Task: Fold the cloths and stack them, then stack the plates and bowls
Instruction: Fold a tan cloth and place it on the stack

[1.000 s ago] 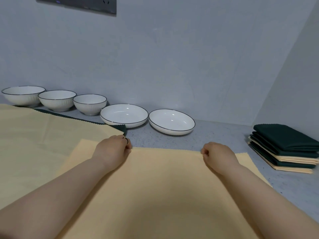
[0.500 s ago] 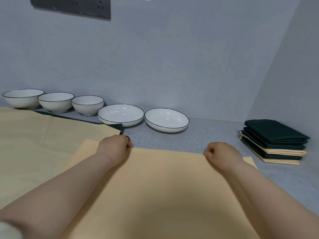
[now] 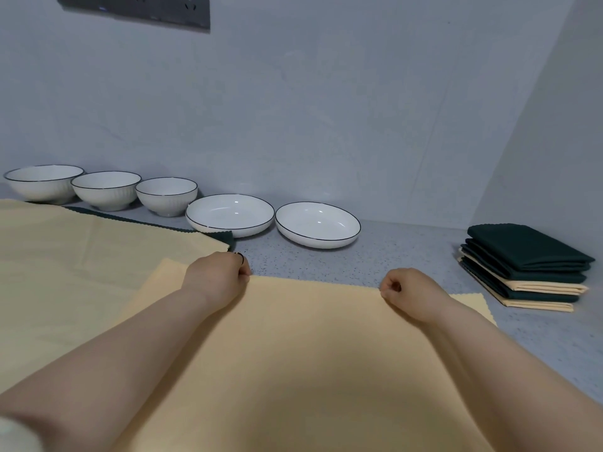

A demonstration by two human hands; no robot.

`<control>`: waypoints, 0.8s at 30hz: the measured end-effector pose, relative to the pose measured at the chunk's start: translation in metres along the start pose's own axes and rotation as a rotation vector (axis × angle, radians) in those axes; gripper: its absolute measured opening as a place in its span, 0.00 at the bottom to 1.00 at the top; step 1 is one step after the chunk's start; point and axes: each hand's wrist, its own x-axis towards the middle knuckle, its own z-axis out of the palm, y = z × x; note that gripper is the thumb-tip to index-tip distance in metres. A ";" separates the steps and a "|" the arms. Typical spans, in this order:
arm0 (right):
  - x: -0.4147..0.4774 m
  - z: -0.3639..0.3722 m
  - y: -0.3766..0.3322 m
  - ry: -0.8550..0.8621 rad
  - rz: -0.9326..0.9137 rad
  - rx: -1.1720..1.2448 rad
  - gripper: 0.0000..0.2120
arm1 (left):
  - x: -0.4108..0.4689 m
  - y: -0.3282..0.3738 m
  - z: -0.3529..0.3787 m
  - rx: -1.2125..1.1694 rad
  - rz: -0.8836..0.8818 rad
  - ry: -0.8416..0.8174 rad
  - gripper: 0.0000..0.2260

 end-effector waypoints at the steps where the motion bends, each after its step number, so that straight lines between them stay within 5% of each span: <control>1: 0.001 0.000 -0.001 0.004 0.005 -0.007 0.06 | 0.001 0.000 0.000 0.001 0.000 0.004 0.11; 8: 0.006 -0.001 -0.007 0.013 0.022 -0.206 0.07 | 0.002 0.002 0.001 0.042 -0.003 0.012 0.11; 15: 0.000 0.003 -0.010 0.060 0.028 -0.235 0.06 | -0.008 0.000 0.001 0.105 0.184 0.062 0.18; 18: -0.011 0.003 -0.017 0.083 -0.014 -0.194 0.13 | -0.030 0.006 -0.008 0.032 0.272 0.002 0.16; 24: -0.080 0.008 -0.071 -0.048 -0.186 -0.075 0.17 | -0.113 0.016 -0.019 -0.016 0.435 -0.274 0.33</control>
